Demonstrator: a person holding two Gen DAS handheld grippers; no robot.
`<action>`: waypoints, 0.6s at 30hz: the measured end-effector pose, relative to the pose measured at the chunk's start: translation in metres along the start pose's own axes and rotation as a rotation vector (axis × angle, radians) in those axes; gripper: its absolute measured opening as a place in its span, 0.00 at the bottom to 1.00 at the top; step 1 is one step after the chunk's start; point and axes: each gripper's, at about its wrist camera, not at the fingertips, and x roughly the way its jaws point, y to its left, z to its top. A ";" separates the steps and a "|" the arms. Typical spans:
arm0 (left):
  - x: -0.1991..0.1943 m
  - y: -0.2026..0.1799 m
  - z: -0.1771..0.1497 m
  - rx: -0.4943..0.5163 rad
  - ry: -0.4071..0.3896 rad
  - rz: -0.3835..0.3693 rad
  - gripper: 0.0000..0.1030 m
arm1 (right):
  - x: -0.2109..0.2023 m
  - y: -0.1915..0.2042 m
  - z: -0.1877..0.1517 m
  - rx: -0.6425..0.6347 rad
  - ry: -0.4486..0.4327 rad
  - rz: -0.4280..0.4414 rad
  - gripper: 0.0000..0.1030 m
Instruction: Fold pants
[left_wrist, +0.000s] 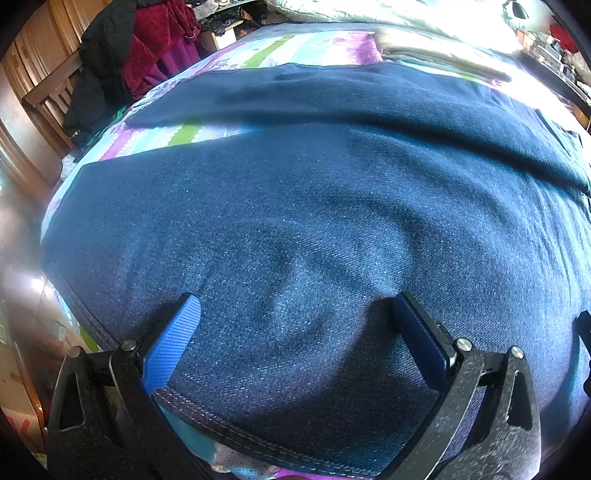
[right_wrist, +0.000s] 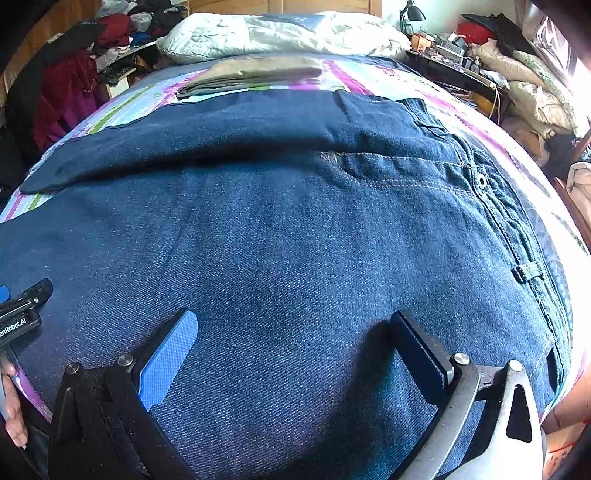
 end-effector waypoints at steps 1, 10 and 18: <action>-0.001 0.000 0.000 0.004 0.000 -0.003 1.00 | 0.000 0.000 0.001 -0.001 0.004 0.000 1.00; -0.006 0.021 -0.006 -0.019 -0.042 -0.159 1.00 | -0.016 -0.005 0.011 -0.004 0.006 0.005 0.98; -0.074 0.105 0.064 -0.059 -0.225 -0.261 1.00 | -0.081 -0.043 0.082 -0.024 -0.284 0.008 0.99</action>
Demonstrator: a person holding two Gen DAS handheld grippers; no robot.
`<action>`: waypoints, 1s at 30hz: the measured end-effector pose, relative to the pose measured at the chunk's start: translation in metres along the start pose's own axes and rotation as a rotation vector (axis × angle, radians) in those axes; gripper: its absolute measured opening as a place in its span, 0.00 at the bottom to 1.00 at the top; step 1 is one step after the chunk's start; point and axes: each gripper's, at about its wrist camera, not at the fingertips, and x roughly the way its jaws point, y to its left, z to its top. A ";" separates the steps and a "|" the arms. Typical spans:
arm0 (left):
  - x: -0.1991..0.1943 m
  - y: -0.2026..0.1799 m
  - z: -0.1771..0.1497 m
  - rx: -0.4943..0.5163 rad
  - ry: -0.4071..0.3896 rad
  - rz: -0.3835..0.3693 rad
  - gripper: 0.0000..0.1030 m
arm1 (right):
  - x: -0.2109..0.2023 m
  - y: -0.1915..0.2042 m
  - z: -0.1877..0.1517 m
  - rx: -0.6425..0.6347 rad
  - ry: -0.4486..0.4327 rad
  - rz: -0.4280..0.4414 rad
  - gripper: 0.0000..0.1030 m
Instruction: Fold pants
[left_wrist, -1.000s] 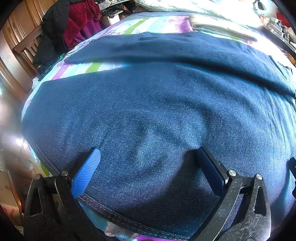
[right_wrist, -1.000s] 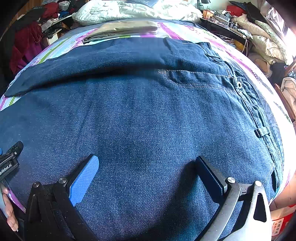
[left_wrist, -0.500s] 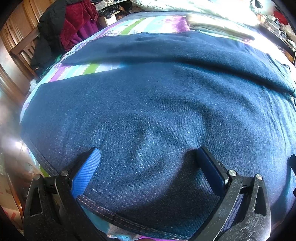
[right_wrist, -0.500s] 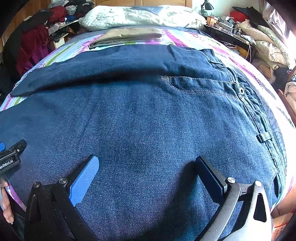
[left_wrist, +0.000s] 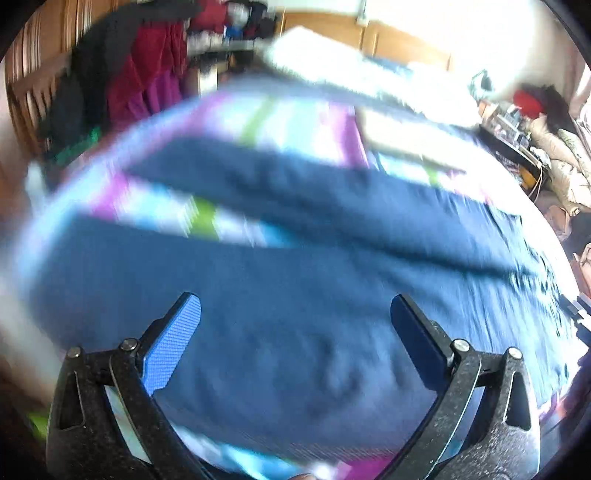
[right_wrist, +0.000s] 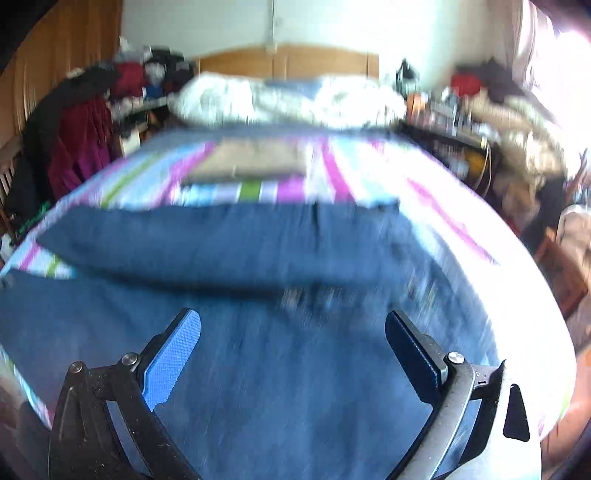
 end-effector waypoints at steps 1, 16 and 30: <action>-0.003 0.011 0.022 0.015 -0.024 0.020 1.00 | -0.001 -0.009 0.014 0.013 -0.020 0.002 0.99; 0.192 0.201 0.227 -0.133 0.064 0.100 0.98 | 0.111 -0.153 0.117 0.253 0.039 -0.193 0.91; 0.328 0.245 0.220 -0.242 0.195 0.065 0.86 | 0.137 -0.168 0.090 0.317 0.110 -0.213 0.90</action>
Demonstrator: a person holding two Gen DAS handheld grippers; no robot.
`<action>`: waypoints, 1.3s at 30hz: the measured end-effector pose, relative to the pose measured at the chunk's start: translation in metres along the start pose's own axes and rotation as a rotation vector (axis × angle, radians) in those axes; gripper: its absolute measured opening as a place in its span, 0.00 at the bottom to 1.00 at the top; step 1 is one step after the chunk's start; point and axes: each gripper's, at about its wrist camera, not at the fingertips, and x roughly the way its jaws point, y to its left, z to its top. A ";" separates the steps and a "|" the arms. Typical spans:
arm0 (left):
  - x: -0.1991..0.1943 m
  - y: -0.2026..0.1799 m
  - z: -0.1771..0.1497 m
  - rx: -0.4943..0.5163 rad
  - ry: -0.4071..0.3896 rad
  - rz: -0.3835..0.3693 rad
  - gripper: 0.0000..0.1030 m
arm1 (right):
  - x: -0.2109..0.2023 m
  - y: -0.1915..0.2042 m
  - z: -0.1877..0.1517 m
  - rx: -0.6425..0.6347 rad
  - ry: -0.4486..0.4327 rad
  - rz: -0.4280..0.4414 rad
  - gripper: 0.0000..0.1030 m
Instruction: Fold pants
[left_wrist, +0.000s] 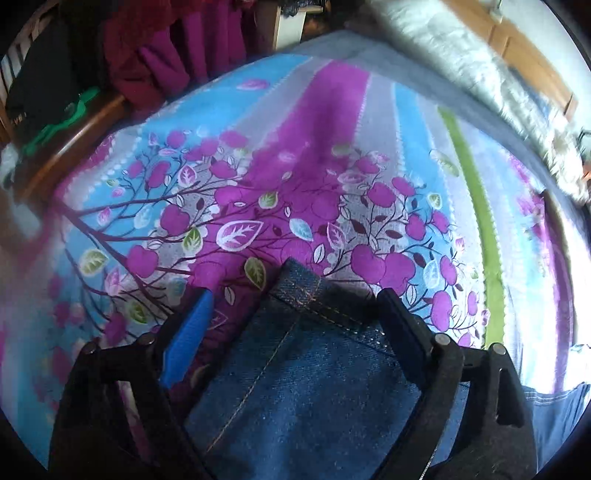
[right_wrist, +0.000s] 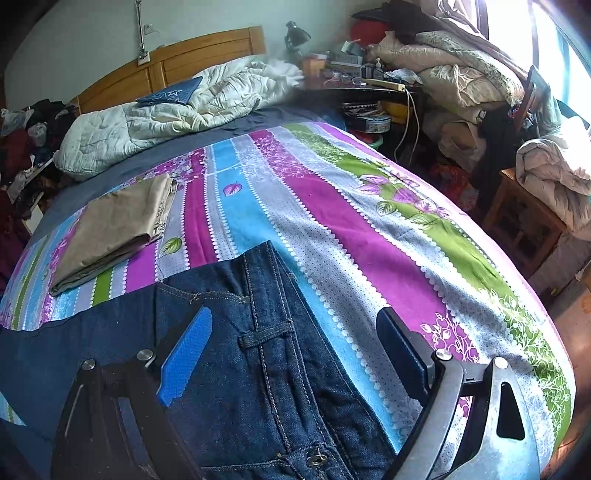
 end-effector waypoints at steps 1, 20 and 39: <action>-0.006 0.001 -0.005 0.005 -0.024 -0.029 0.80 | 0.003 0.004 0.001 -0.022 -0.001 0.009 0.89; -0.015 -0.010 -0.023 0.114 -0.123 -0.093 0.20 | 0.127 0.045 0.050 -0.321 0.108 0.149 0.89; -0.155 0.038 -0.063 -0.058 -0.408 -0.337 0.19 | -0.044 0.001 0.037 -0.160 -0.034 0.223 0.23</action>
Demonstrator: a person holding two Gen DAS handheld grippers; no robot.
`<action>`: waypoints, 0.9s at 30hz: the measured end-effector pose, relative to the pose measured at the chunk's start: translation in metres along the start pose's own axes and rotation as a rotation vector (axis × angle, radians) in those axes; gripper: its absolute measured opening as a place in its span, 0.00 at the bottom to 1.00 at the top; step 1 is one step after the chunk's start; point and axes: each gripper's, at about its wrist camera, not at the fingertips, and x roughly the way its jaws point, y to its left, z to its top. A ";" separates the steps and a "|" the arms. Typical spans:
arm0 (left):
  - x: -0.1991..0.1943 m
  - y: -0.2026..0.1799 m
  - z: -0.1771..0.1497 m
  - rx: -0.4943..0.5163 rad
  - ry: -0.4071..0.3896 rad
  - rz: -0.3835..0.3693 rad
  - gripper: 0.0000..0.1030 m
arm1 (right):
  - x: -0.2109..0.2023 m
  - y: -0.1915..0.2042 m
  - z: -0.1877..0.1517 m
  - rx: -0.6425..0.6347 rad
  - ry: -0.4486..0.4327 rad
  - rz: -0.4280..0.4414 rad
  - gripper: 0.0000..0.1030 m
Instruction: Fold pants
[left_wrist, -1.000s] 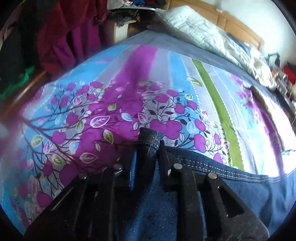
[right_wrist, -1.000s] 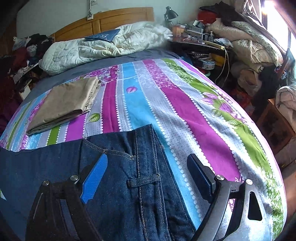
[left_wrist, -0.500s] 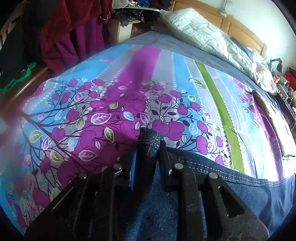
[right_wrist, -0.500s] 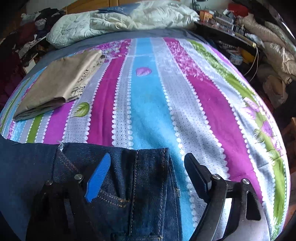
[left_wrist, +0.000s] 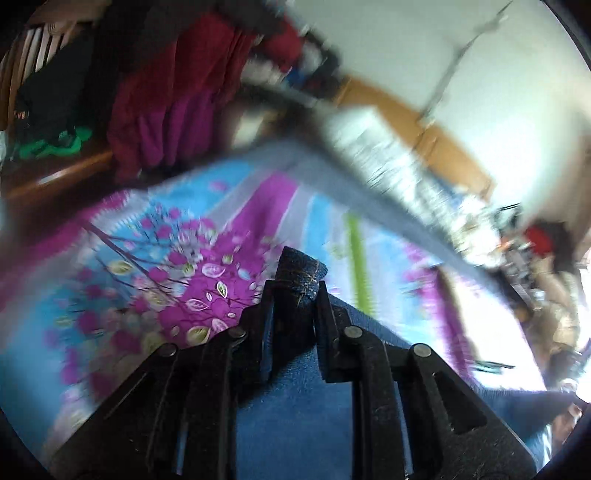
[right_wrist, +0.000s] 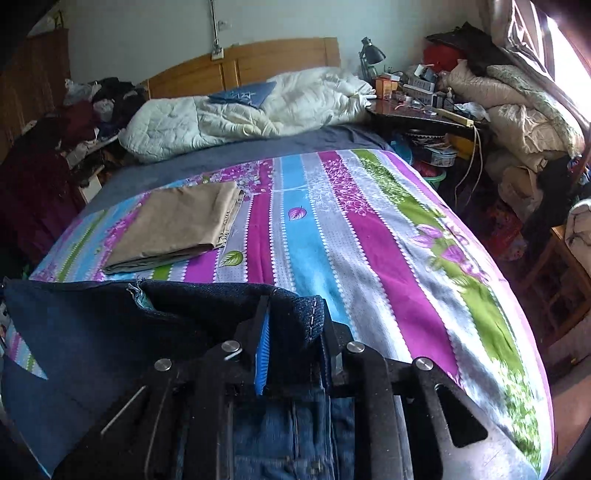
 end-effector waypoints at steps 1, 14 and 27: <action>-0.026 0.001 -0.002 0.014 -0.017 -0.017 0.19 | -0.019 -0.005 -0.011 0.020 -0.010 0.005 0.23; -0.222 0.105 -0.177 -0.247 0.203 0.081 0.27 | -0.072 -0.077 -0.232 0.447 0.183 0.034 0.43; -0.198 0.066 -0.154 -0.585 0.070 -0.012 0.72 | -0.068 -0.043 -0.237 0.704 0.194 0.326 0.56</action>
